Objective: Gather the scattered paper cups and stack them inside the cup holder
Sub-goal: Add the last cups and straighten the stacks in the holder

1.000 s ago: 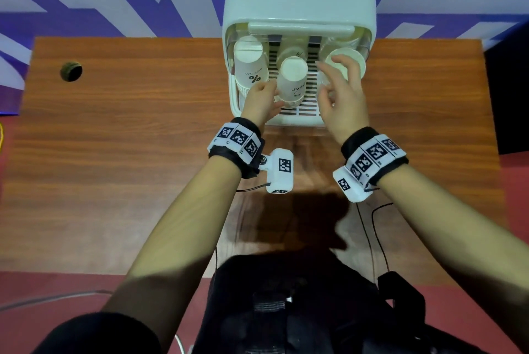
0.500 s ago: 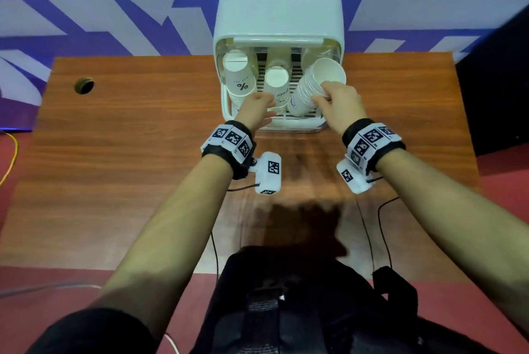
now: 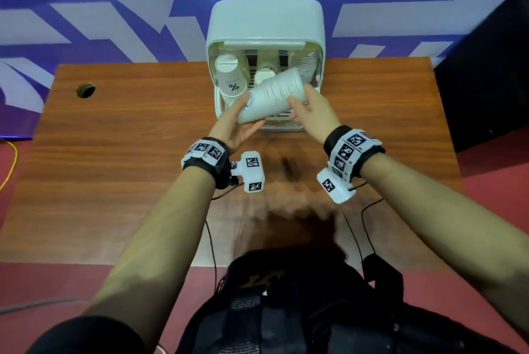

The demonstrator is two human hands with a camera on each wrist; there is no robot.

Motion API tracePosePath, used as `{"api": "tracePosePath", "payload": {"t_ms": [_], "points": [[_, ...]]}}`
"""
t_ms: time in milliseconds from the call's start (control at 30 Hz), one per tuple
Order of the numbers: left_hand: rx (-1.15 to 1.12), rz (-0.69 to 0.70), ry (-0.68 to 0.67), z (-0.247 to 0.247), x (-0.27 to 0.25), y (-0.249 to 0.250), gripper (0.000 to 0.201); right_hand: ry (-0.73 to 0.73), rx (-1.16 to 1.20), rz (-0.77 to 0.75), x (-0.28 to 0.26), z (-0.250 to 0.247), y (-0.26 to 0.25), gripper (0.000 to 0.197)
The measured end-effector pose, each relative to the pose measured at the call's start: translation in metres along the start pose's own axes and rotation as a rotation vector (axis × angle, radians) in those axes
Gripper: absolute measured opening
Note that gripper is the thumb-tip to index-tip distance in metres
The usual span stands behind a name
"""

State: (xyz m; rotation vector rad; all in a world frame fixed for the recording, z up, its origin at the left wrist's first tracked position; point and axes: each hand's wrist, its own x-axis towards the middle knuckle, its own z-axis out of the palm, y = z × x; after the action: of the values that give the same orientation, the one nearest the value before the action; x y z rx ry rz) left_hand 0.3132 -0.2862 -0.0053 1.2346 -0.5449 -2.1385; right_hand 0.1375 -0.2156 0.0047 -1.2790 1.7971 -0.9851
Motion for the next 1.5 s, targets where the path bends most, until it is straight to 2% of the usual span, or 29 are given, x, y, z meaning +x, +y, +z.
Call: {"api": "tracePosePath", "payload": {"t_ms": [67, 167, 233, 400, 567, 667, 800, 900, 967, 1033, 1200, 1333, 1500], "points": [[0.053, 0.074, 0.056, -0.016, -0.001, 0.014, 0.035, 0.027, -0.093, -0.017, 0.004, 0.012, 0.0, 0.038], [0.148, 0.188, 0.104, -0.035, 0.0, 0.035, 0.027, 0.091, -0.209, 0.035, 0.016, 0.019, 0.004, 0.046], [0.202, 0.25, 0.093, -0.044, 0.002, 0.045, 0.018, 0.118, -0.293, 0.094, 0.026, 0.019, 0.006, 0.052], [0.403, 0.302, 0.018, -0.051, 0.011, 0.052, 0.021, 0.173, -0.404, 0.206, 0.053, 0.025, 0.011, 0.072], [0.486, 0.276, 0.057, -0.048, 0.026, 0.054, 0.065, 0.216, -0.459, 0.285, 0.07, 0.031, 0.012, 0.073], [0.535, 0.272, 0.031, -0.046, 0.035, 0.059, 0.064, 0.243, -0.496, 0.29, 0.078, 0.035, 0.016, 0.073], [0.568, 0.279, 0.04, -0.043, 0.044, 0.06, 0.049, 0.294, -0.494, 0.233, 0.08, 0.04, 0.019, 0.067], [0.583, 0.277, 0.032, -0.041, 0.047, 0.059, 0.046, 0.294, -0.513, 0.195, 0.076, 0.042, 0.025, 0.044], [0.577, 0.278, 0.038, -0.041, 0.048, 0.057, 0.046, 0.254, -0.545, 0.239, 0.073, 0.042, 0.032, 0.029], [0.557, 0.28, 0.045, -0.041, 0.048, 0.056, 0.047, 0.22, -0.548, 0.269, 0.068, 0.041, 0.039, 0.022], [0.494, 0.324, 0.055, -0.04, 0.043, 0.056, 0.059, 0.243, -0.431, 0.098, 0.06, 0.033, 0.042, 0.02], [0.474, 0.392, 0.069, -0.03, 0.036, 0.056, 0.067, 0.267, -0.341, 0.068, 0.05, 0.02, 0.036, 0.02], [0.521, 0.462, 0.086, -0.022, 0.028, 0.048, 0.062, 0.235, -0.243, 0.048, 0.029, 0.004, 0.037, 0.021]]}}
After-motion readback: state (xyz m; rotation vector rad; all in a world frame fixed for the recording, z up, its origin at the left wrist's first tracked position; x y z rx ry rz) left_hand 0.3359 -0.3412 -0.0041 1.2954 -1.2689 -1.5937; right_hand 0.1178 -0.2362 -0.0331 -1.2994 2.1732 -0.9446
